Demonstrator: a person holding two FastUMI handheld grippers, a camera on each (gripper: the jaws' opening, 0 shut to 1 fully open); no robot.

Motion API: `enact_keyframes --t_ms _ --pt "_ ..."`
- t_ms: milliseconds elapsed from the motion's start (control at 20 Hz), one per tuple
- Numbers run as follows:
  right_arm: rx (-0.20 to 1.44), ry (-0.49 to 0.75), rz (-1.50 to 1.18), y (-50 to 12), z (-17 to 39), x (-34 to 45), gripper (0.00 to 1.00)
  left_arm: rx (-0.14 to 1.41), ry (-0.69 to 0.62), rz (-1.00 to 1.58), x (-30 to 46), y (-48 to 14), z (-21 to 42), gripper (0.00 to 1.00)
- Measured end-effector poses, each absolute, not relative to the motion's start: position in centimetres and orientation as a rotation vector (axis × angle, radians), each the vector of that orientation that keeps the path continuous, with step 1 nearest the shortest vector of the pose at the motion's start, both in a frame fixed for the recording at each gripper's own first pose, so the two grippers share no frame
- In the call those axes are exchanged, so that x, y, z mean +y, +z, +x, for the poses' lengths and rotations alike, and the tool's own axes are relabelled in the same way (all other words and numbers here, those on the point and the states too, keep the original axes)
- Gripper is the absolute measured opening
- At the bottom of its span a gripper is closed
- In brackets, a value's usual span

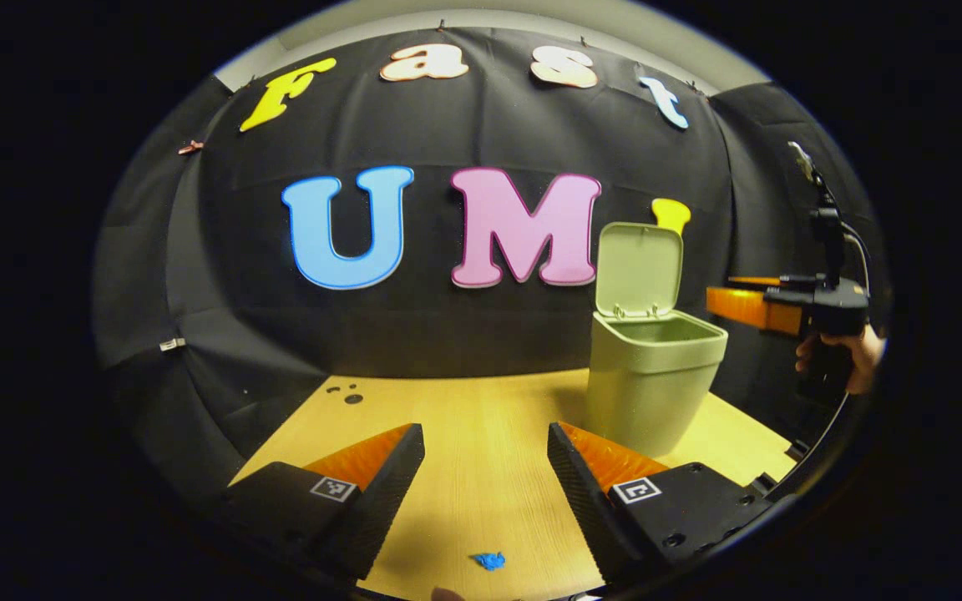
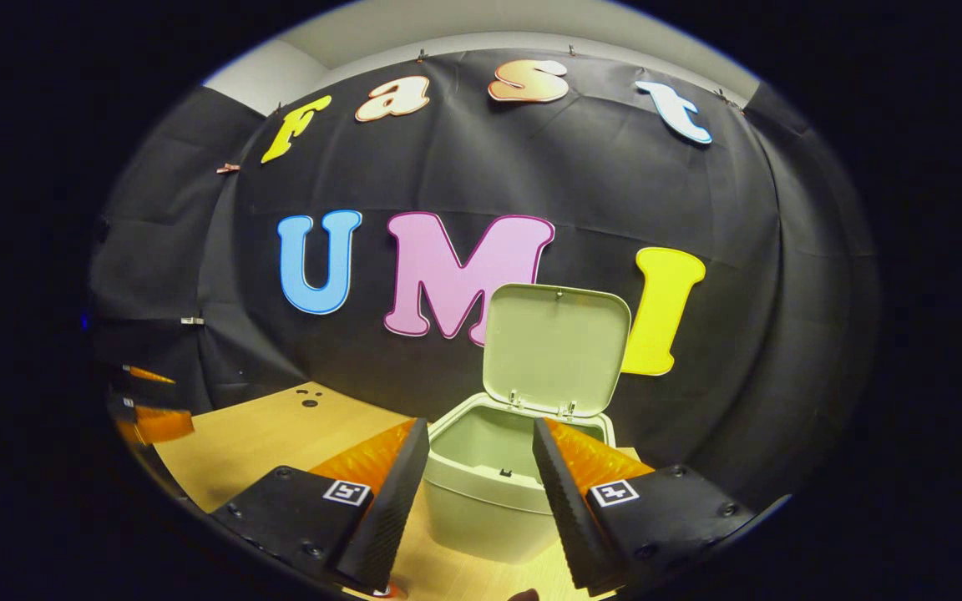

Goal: Press the lid of the desktop garbage bin to open it, pick up the crumpled paper on the desktop and throw it into the bin, then pick up the pop can on the desktop and drop it into the bin, and finally close the garbage bin lid.

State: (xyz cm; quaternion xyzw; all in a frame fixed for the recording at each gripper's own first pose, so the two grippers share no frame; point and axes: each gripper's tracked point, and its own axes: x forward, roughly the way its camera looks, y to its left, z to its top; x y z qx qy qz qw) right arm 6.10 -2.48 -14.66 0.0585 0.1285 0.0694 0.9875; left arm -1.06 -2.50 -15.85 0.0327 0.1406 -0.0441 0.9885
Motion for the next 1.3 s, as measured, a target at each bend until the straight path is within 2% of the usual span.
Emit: enact_keyframes --t_ms 300,350,400,750,1150,1300 --pt "0.263 0.16 0.111 -14.7 4.7 -2.0 0.8 0.449 -0.142 0.109 -3.1 -25.1 -2.4 0.95" --pt "0.267 0.16 0.107 -14.9 4.6 -2.0 0.8 0.481 -0.145 0.121 -3.0 -26.8 -2.7 0.99" --pt "0.269 0.165 0.105 -14.9 4.5 -2.0 0.8 0.514 -0.138 0.134 -2.7 -28.4 -3.0 0.93" --pt "0.282 0.169 0.092 -15.0 3.7 -2.6 0.8 0.714 -0.098 0.135 -1.5 -37.7 -4.7 0.86" --pt "0.321 0.159 0.101 -15.7 1.7 -3.9 0.8 0.819 -0.109 0.16 -0.8 -42.6 -5.1 0.81" --pt "0.334 0.152 0.1 -15.9 0.9 -4.4 0.81 0.838 -0.112 0.16 -0.9 -43.5 -5.1 0.75"
